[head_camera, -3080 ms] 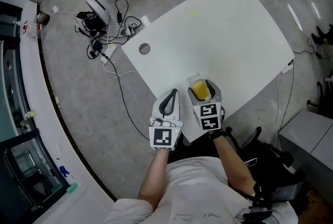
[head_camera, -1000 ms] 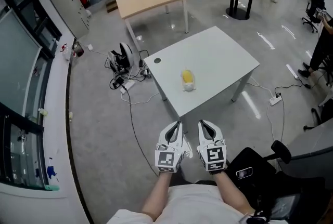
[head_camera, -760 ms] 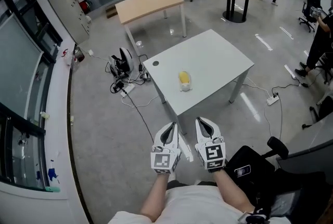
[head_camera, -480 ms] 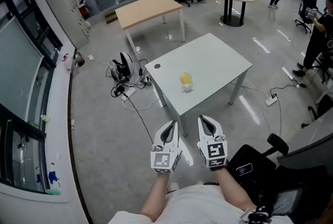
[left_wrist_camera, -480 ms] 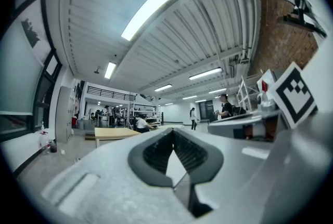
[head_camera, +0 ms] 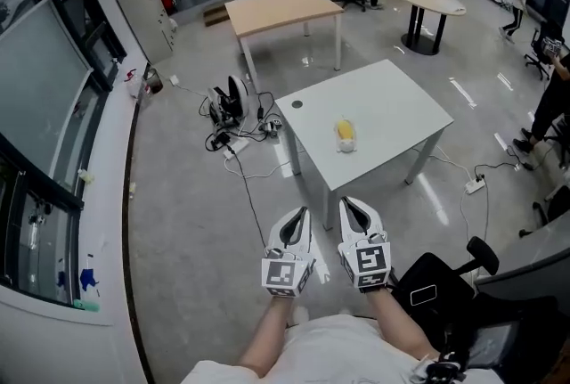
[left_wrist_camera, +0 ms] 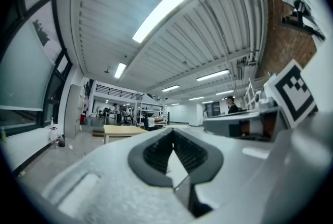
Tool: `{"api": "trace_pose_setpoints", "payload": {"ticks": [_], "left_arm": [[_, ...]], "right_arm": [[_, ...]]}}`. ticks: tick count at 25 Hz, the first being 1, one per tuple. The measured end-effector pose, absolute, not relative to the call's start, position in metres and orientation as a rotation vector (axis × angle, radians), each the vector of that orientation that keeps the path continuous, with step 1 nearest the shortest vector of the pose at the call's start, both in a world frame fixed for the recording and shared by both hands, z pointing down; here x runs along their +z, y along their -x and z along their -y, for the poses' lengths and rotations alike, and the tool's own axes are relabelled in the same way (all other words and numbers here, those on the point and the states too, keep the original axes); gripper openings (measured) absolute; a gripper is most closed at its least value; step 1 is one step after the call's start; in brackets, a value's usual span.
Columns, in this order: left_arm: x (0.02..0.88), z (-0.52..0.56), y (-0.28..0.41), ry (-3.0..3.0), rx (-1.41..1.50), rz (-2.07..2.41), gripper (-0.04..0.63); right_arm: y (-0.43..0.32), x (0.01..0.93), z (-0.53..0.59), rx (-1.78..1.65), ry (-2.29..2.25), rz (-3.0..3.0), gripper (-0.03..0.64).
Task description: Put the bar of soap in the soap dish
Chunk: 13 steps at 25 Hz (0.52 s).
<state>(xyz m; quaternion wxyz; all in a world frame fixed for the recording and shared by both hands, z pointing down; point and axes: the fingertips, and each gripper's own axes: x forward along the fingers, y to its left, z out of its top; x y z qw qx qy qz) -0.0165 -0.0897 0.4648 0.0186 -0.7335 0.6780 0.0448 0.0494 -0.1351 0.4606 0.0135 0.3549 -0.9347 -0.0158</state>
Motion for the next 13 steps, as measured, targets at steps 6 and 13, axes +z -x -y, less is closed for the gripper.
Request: {"api": "trace_pose_setpoints", "payload": {"ticks": [6, 13], "left_arm": [[0.456, 0.089, 0.028, 2.265, 0.188, -2.082, 0.002], [0.457, 0.095, 0.034, 2.274, 0.193, -2.071, 0.002]], "right_arm": [[-0.042, 0.457, 0.133, -0.068, -1.123, 2.905, 0.009], [-0.034, 0.459, 0.140, -0.084, -1.133, 2.889, 0.009]]}}
